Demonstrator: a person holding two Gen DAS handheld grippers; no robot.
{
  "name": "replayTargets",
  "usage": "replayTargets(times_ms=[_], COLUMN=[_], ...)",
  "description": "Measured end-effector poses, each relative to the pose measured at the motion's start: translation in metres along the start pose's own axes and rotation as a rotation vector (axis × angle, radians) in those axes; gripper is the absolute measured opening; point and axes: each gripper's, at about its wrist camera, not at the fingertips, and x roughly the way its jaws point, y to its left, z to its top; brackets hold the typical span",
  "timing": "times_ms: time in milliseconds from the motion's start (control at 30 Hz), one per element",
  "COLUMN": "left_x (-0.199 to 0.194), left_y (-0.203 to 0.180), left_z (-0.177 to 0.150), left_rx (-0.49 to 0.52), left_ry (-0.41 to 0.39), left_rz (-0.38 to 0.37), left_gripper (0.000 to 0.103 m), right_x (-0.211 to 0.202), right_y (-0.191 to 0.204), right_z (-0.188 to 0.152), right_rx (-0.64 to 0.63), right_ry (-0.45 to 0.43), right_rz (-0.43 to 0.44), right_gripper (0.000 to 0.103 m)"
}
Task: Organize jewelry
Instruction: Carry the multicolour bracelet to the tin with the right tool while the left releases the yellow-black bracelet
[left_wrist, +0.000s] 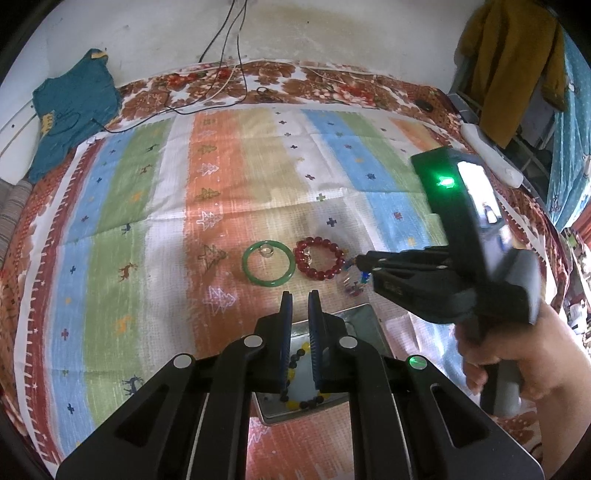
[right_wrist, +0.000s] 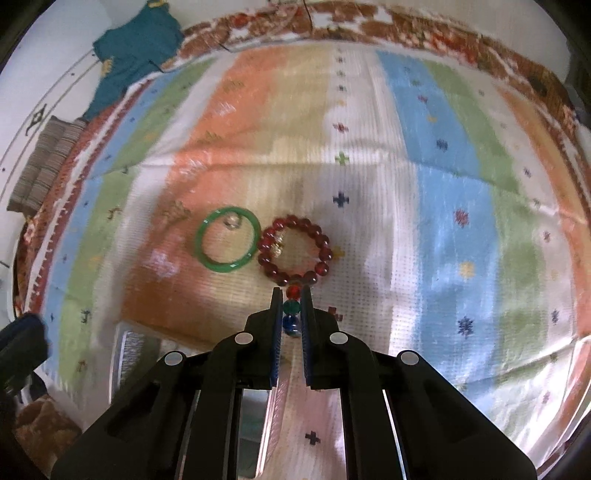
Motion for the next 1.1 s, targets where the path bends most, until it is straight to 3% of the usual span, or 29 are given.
replayTargets(times_ms=[467, 867, 1100], left_x=[-0.004, -0.001, 0.002], left_y=[0.004, 0.009, 0.012], left_z=[0.001, 0.001, -0.002], left_rx=[-0.026, -0.037, -0.036], left_ry=[-0.007, 0.001, 0.012], left_rz=[0.011, 0.021, 0.025], left_gripper=[0.009, 0.008, 0.008], right_x=[-0.055, -0.09, -0.091], right_y=[0.018, 0.034, 0.042], right_z=[-0.013, -0.041, -0.056], right_rx=[-0.059, -0.105, -0.13], right_ry=[-0.165, -0.225, -0.2], right_rz=[-0.001, 0.057, 0.08], right_gripper=[0.01, 0.01, 0.01])
